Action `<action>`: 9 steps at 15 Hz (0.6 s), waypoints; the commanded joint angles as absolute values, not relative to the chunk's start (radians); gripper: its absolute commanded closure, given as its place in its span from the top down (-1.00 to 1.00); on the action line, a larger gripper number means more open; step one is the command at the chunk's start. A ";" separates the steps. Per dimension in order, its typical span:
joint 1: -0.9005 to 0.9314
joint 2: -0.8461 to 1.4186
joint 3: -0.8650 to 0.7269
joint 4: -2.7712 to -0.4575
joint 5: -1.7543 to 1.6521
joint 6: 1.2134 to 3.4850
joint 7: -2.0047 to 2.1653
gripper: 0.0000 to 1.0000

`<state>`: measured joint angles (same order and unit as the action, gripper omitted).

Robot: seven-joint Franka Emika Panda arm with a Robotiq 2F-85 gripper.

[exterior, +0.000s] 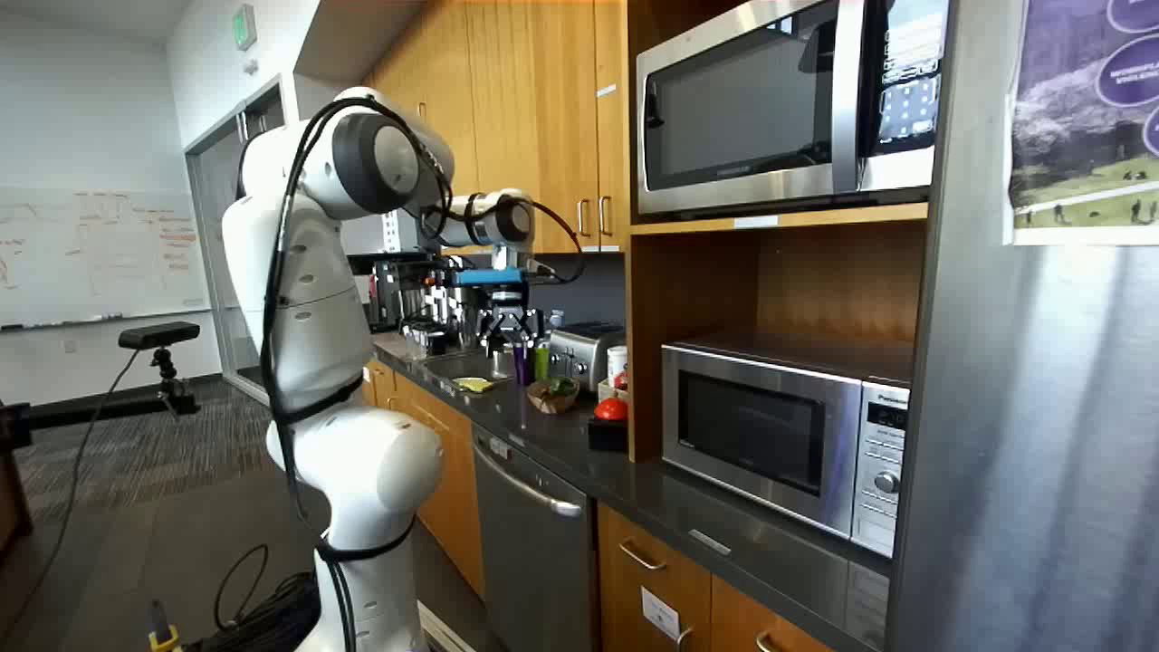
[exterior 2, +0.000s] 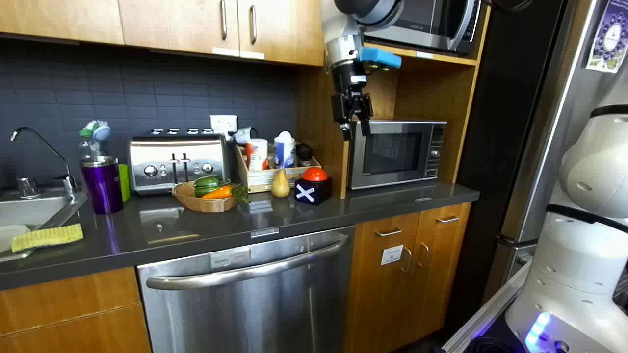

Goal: Press down the orange button

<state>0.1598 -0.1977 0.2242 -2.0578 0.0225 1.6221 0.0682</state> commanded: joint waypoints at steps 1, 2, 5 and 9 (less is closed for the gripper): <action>0.169 -0.196 0.216 -2.055 0.021 1.620 0.070 1.00; 0.169 -0.196 0.216 -2.055 0.021 1.620 0.070 1.00; 0.169 -0.196 0.216 -2.055 0.021 1.620 0.070 1.00; 0.168 -0.196 0.214 -2.063 0.021 1.640 0.060 1.00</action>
